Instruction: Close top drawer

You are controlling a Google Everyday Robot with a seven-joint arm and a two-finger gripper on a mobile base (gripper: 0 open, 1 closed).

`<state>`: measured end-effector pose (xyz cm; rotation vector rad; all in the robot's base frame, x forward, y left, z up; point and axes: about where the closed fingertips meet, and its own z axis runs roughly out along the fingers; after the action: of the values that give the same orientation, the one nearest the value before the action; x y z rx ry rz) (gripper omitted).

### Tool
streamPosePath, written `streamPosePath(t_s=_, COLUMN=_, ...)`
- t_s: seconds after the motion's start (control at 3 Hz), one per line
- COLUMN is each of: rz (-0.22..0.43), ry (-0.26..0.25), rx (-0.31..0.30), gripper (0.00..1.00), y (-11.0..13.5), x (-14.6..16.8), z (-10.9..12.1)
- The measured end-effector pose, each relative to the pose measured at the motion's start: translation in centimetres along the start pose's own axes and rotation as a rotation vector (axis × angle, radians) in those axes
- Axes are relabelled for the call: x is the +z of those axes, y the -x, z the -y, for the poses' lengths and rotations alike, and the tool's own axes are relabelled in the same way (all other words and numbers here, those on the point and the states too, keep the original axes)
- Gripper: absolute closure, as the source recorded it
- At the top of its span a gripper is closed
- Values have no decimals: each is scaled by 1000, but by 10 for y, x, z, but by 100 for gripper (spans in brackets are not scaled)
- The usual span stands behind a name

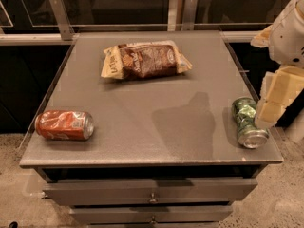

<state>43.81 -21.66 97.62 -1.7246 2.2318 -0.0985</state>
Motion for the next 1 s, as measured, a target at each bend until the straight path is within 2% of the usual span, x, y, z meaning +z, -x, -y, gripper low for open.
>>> streamPosePath(t_s=0.67, rz=27, ry=-5, rx=-10, gripper=0, y=7, x=3, z=-3)
streamPosePath(t_s=1.0, rz=133, ry=16, rx=-46, gripper=0, y=35, x=24, z=-20)
